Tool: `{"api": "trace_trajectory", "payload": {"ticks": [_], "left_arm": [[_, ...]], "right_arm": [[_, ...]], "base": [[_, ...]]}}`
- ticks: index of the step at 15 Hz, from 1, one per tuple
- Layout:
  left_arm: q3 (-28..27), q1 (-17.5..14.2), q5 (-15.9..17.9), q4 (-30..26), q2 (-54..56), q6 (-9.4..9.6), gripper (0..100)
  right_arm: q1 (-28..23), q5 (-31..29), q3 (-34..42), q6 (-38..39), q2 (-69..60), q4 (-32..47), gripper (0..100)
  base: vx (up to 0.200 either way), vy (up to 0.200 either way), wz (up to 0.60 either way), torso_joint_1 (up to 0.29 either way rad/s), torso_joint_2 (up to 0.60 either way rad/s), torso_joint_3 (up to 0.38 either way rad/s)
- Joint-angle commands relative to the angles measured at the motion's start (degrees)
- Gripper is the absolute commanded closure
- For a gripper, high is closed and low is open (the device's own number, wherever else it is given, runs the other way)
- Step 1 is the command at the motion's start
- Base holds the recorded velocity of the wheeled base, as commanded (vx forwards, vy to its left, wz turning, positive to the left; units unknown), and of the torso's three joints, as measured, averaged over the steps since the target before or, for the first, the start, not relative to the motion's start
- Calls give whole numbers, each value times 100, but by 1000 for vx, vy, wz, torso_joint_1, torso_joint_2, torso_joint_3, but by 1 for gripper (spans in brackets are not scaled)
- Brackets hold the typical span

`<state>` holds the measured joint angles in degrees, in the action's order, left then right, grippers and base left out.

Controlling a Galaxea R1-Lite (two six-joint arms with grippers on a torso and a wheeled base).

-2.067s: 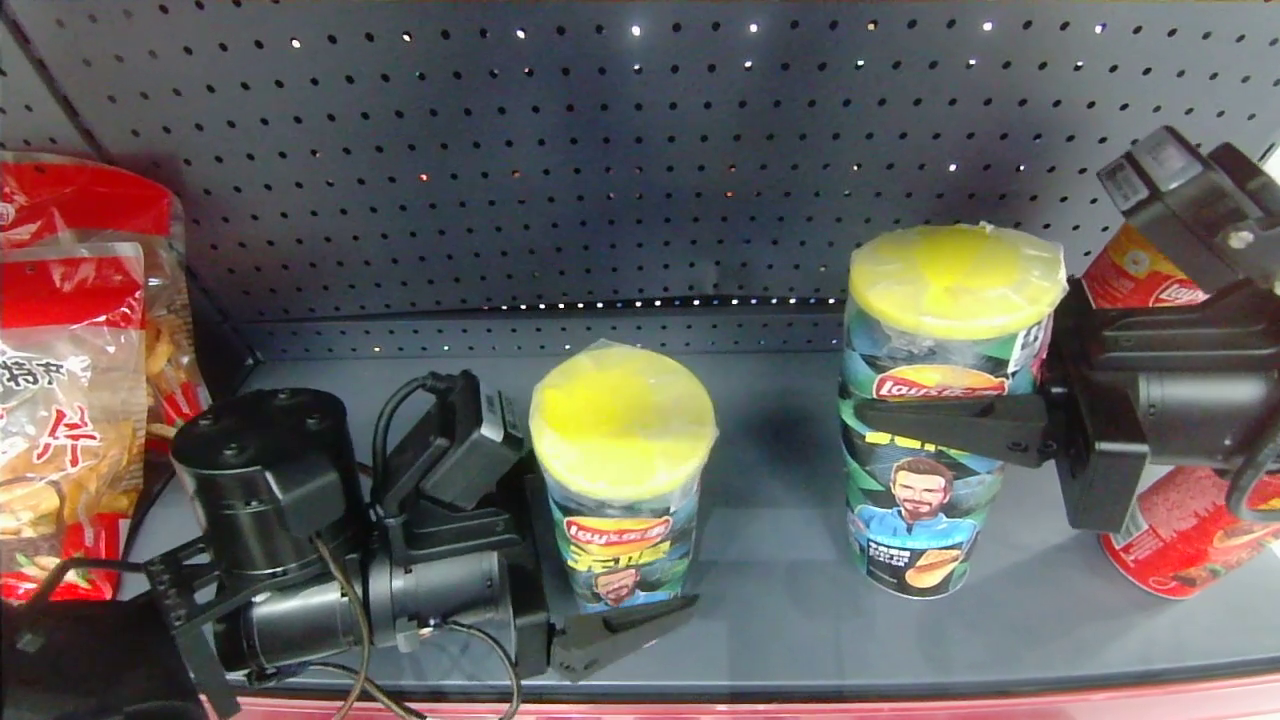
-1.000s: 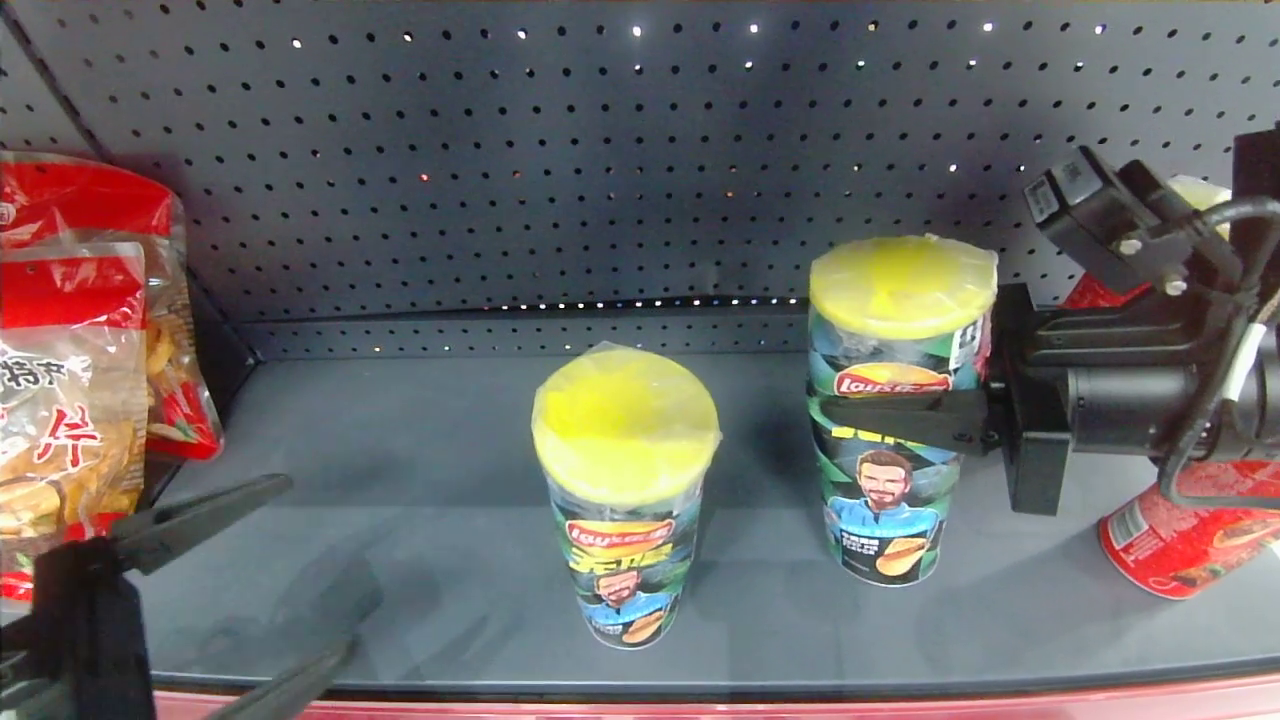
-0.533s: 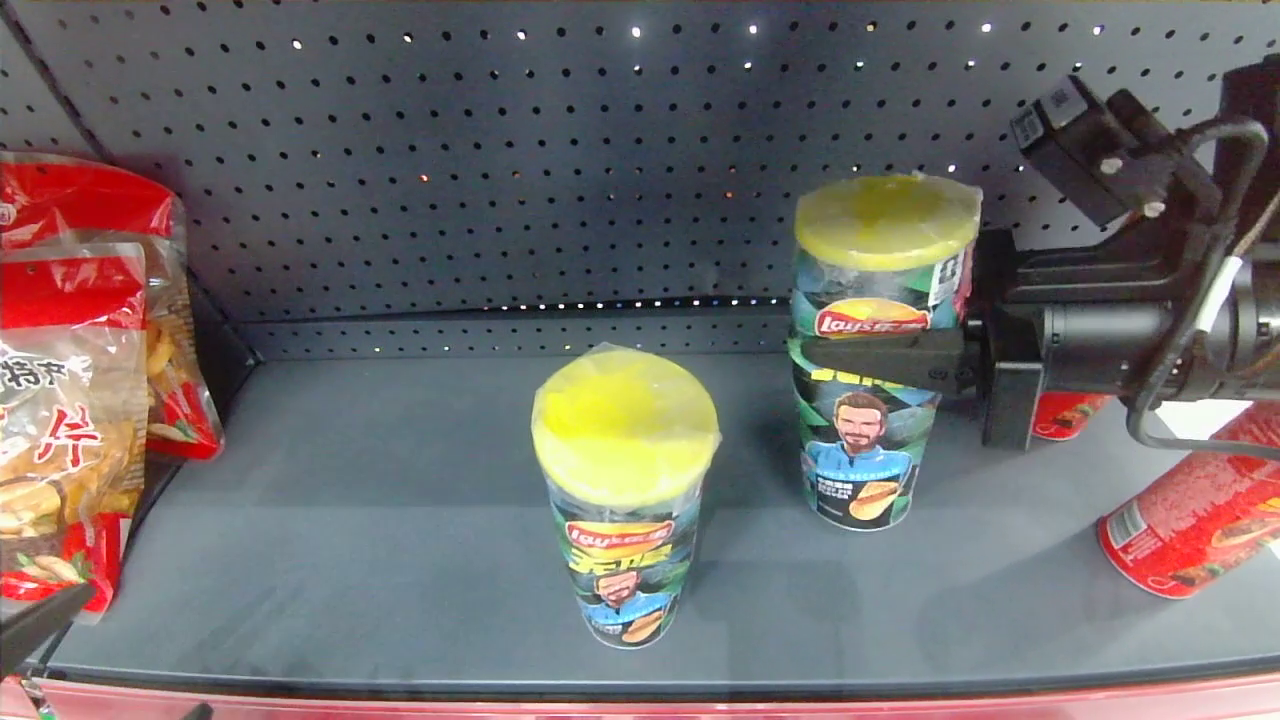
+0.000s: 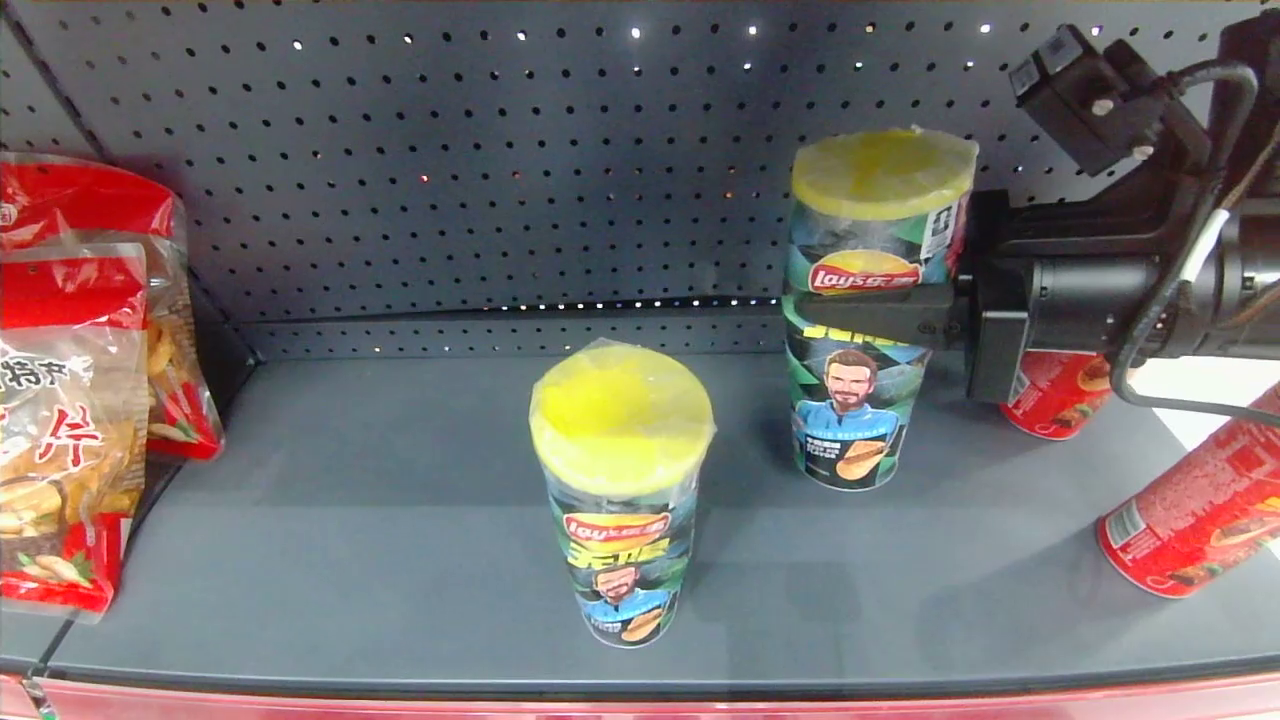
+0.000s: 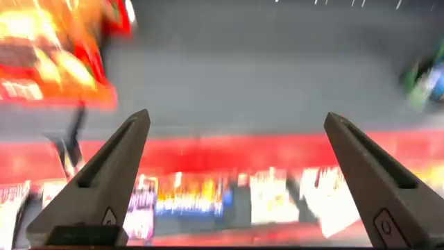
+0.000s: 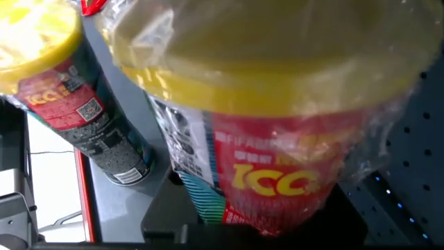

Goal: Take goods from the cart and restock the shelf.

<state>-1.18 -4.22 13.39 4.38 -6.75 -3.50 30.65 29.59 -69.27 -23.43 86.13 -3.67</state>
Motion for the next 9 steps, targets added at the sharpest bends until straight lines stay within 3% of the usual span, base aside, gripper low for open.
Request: {"api": "trace_trajectory", "payload": {"ticks": [1,4,6,7,8,9], "left_arm": [[4,791,-29,-323,157,420,0],[30,589,-653,-385,324,490,0],[101,466,-1128,-455,429,385,0],[109,325,-1259,-464,482,236,0],[109,343,-1259,-464,526,306,0],[109,351,-1286,-464,605,262,0]], "right_arm": [[-6,3,10,-4,-70,-2,100],[-6,3,54,-4,-149,-2,100],[-41,3,62,-4,-158,-2,100],[-32,3,80,-4,-158,-2,100],[-24,3,71,-4,-122,-2,100],[-6,3,54,-4,-96,-2,100]], "base": [[0,0,0,0,0,0],[0,0,0,0,0,0],[0,0,0,0,0,0],[0,0,0,0,0,0],[0,0,0,0,0,0],[0,0,0,0,0,0]]}}
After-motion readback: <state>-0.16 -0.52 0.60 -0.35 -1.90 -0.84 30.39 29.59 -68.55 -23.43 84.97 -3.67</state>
